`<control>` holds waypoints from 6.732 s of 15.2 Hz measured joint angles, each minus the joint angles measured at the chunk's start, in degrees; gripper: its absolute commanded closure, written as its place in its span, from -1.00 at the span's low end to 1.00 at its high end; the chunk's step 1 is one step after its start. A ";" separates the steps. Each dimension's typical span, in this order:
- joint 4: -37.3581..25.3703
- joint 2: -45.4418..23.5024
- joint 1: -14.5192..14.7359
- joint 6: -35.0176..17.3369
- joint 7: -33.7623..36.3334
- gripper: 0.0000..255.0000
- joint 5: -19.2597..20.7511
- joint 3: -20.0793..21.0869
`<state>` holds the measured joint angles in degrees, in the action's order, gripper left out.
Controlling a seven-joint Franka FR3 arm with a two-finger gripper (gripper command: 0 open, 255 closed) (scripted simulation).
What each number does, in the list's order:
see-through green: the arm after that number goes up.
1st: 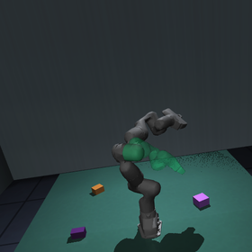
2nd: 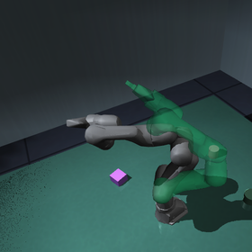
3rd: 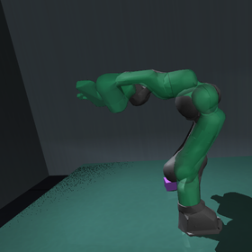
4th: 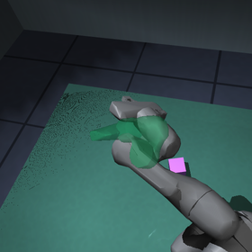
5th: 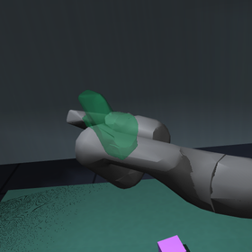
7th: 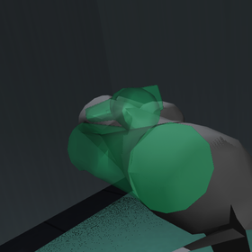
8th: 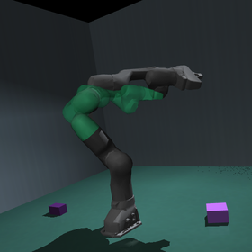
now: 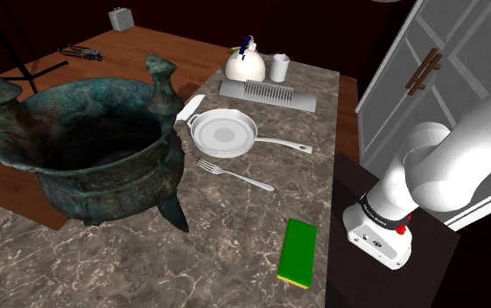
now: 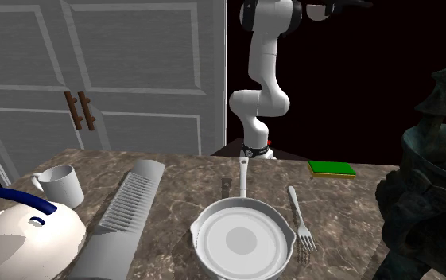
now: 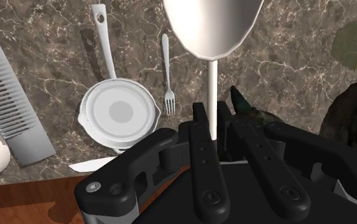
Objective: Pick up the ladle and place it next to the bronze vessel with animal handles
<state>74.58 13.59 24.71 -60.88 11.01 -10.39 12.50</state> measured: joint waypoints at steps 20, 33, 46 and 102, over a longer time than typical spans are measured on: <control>27.40 10.94 0.58 -16.52 -2.34 1.00 -1.31 0.27; 41.04 15.01 0.93 -26.02 -3.97 1.00 -2.04 0.65; 52.63 16.82 1.32 -35.76 -5.25 1.00 -2.92 1.53; 77.33 7.88 2.23 -69.30 -8.84 -1.00 -6.40 5.65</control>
<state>151.90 21.47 26.95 -130.19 2.17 -16.79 18.15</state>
